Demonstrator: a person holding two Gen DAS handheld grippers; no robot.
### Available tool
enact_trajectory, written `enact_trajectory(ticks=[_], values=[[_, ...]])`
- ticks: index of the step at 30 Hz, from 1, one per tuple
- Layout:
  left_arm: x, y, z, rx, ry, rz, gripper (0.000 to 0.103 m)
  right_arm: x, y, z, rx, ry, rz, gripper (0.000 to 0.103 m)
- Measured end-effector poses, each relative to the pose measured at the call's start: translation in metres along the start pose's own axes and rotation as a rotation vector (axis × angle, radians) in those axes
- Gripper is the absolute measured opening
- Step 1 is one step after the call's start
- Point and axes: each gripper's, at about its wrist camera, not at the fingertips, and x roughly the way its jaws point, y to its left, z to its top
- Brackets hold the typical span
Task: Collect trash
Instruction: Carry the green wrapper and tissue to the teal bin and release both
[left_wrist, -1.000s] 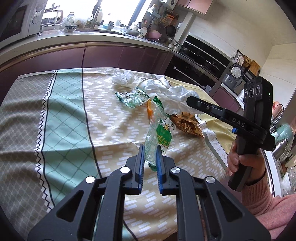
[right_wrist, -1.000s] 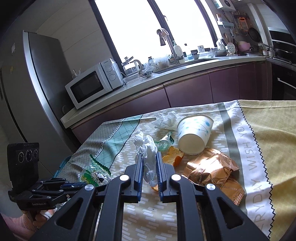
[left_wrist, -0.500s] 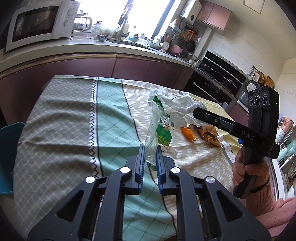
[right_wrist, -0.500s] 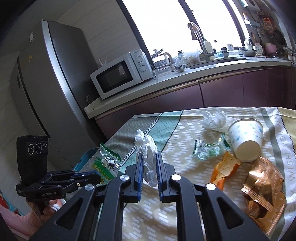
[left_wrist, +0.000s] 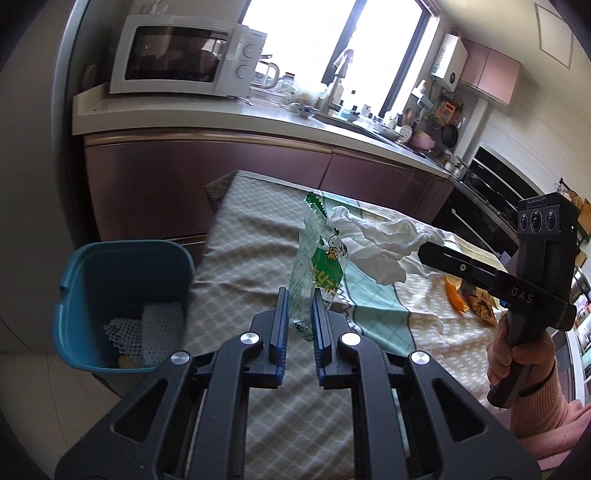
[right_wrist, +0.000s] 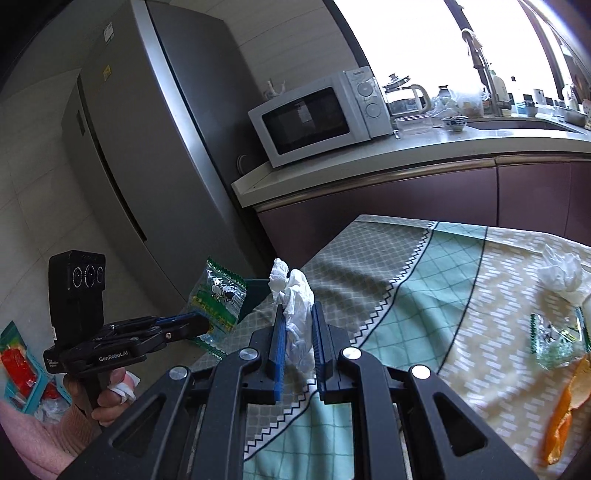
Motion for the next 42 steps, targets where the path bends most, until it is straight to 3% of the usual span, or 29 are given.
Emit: enact_trajectory(ticks=[11, 17, 34, 42], values=[[-0.011, 0.09, 0.006, -0.111, -0.008, 0.186, 0.013, 0.08, 0.041, 0.019, -0.057, 0.095, 0.083, 0.012], [0.004, 0.121, 0.007, -0.147, 0.028, 0.236, 0.014, 0.122, 0.055, 0.026, -0.083, 0.147, 0.095, 0.012], [0.065, 0.167, -0.01, -0.212, 0.149, 0.328, 0.015, 0.222, 0.08, 0.013, -0.104, 0.321, 0.066, 0.016], [0.09, 0.165, -0.009, -0.204, 0.174, 0.359, 0.022, 0.226, 0.074, 0.012, -0.076, 0.326, 0.058, 0.026]])
